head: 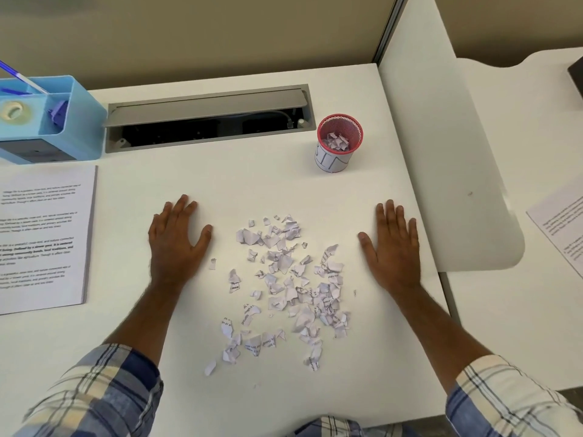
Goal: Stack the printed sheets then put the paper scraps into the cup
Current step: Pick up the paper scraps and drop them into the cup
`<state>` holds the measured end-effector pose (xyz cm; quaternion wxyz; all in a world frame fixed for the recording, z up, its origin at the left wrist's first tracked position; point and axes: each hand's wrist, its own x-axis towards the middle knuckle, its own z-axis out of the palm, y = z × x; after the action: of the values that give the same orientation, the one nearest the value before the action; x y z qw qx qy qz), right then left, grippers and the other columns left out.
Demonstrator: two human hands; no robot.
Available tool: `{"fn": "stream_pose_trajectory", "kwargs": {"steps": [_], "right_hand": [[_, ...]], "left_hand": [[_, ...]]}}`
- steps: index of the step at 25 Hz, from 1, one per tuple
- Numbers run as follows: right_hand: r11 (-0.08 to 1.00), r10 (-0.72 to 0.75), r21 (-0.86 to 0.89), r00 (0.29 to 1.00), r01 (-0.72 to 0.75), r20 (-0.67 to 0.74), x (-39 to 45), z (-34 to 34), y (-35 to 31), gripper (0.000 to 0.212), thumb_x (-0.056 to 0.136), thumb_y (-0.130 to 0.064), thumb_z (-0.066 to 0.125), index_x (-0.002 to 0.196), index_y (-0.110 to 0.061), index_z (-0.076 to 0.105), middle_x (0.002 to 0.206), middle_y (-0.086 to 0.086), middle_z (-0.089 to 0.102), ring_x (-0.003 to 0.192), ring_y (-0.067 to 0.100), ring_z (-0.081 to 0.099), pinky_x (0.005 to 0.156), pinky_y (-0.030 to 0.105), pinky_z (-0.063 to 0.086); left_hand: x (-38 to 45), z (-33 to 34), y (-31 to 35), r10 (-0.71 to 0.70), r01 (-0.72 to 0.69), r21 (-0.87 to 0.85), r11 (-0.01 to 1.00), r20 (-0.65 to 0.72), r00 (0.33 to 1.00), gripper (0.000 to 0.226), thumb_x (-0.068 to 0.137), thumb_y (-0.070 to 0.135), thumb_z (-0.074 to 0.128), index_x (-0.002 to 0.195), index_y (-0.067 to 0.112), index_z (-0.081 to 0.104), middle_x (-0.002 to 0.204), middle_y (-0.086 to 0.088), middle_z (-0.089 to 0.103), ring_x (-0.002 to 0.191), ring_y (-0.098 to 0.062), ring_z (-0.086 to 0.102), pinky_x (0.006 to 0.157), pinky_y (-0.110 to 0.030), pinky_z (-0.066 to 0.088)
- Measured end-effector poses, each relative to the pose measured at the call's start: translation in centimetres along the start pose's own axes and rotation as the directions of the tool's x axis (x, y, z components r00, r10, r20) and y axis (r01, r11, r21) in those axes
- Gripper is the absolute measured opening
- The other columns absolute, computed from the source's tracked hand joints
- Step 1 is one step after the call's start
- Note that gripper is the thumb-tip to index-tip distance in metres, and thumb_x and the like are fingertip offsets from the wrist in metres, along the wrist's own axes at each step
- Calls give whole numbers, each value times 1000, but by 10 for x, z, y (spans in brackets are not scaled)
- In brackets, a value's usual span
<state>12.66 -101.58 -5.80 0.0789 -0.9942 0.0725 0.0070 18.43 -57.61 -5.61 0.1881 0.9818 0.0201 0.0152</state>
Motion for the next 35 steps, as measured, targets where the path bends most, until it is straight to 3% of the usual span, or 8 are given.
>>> {"fn": "stream_pose_trajectory", "kwargs": {"steps": [6,9,11,16,22,29,33,35], "right_hand": [[1000,-4,-20,999,3,-40,-1,1,1,73,104,-55,32,163,-15,16,171,7,13,158,25,13,127,49,10],[1000,3,-23,998,-4,-60,-1,1,3,73,103,-55,33,162,-15,18,171,7,15,158,25,14,127,48,10],[1000,3,-10,998,-4,-62,-1,2,3,73,103,-55,34,162,-16,19,171,6,16,158,25,15,127,48,10],[1000,6,5,997,-5,-76,-1,3,5,73,103,-55,34,162,-16,20,170,6,16,157,25,16,127,48,10],[1000,12,24,997,-10,-78,-1,4,6,72,103,-55,36,162,-16,21,170,6,17,157,25,16,127,48,10],[999,12,44,997,-8,-79,-1,3,6,72,102,-55,38,162,-17,21,171,5,17,157,24,15,127,48,9],[999,13,48,996,-9,-84,-1,2,5,72,102,-55,37,161,-17,22,170,5,17,158,24,15,128,47,9],[999,17,51,996,-12,-88,-1,2,6,72,102,-55,37,161,-16,23,170,5,18,157,24,16,128,47,10]], "left_hand": [[9,-8,5,-62,63,-147,987,12,998,56,99,47,44,147,20,54,161,2,46,153,-28,35,126,-44,22],[11,-11,35,-182,190,-297,936,54,982,47,101,39,59,142,17,59,147,0,59,138,-26,51,121,-44,36],[4,-10,62,-126,172,-389,905,143,982,43,99,38,68,139,22,61,138,6,62,125,-18,57,113,-46,46],[-18,2,107,54,-10,-196,981,220,974,60,89,52,77,139,23,62,136,3,61,124,-20,53,107,-33,41],[-27,12,120,61,-35,-158,987,164,985,32,94,24,75,124,15,72,121,-5,62,110,-29,60,95,-33,47],[-28,4,127,-60,98,-219,971,172,983,6,96,13,70,99,13,76,101,2,65,92,-13,61,80,-22,44],[-28,-4,128,-176,223,-318,921,171,970,9,89,7,71,92,15,74,97,3,70,81,-9,66,70,-14,48],[-27,-9,130,-226,261,-361,895,136,965,11,88,6,71,92,14,76,96,2,73,81,-2,66,78,-19,56]]}}
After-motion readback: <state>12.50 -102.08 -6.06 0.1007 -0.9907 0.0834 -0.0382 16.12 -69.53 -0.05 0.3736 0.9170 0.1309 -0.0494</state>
